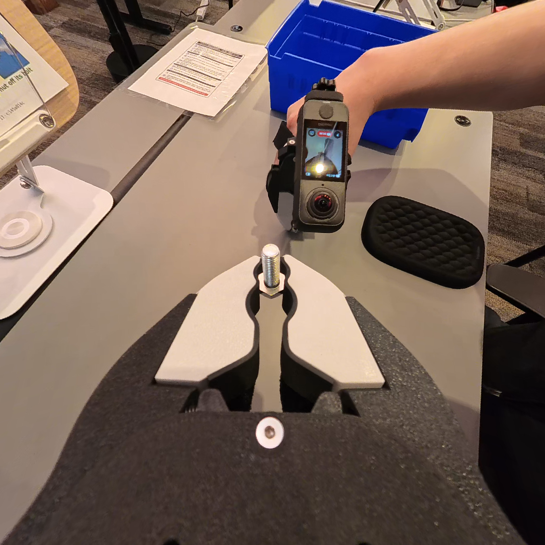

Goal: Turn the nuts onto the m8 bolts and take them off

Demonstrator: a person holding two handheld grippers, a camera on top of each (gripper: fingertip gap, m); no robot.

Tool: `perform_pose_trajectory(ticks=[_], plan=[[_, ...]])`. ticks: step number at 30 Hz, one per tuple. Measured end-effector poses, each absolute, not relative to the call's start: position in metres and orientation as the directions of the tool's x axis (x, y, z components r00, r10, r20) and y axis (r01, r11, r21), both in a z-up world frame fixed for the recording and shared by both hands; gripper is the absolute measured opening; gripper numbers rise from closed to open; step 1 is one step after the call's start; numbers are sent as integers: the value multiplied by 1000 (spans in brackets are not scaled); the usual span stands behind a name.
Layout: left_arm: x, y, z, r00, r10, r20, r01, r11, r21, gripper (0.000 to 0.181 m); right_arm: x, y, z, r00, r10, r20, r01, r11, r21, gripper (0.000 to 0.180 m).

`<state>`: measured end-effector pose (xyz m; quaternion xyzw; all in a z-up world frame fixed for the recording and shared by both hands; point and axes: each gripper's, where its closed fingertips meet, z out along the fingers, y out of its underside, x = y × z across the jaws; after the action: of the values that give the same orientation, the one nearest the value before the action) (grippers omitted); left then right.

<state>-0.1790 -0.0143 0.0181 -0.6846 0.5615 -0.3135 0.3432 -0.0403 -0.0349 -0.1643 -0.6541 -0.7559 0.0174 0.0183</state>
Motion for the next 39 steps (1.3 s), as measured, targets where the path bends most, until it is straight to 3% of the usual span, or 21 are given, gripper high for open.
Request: perform_pose_trajectory(ticks=[10,17,21,26,34,39], plan=[[-178,-11,13,174,-984,43,-562,-135,-816,10,-39,-36,-161,-71,997,16,993,72,-89,14],[-164,-6,-3,129,-988,86,-551,-143,-822,10,-55,-35,-41,36,998,45,978,-26,-205,14],[-144,-15,-27,30,-984,175,-549,-163,-820,10,-65,-37,-22,61,997,-36,971,-68,-230,14],[-134,-39,-32,-81,-963,256,-548,-172,-819,10,-126,-52,26,-76,997,1,905,69,-420,14],[-139,-70,-13,-197,-941,275,-544,-128,-829,10,-162,-52,41,-251,963,96,924,268,-272,14],[-143,-82,-3,-245,-929,276,-536,-108,-838,10,-166,-63,39,-307,951,40,929,308,-206,14]])
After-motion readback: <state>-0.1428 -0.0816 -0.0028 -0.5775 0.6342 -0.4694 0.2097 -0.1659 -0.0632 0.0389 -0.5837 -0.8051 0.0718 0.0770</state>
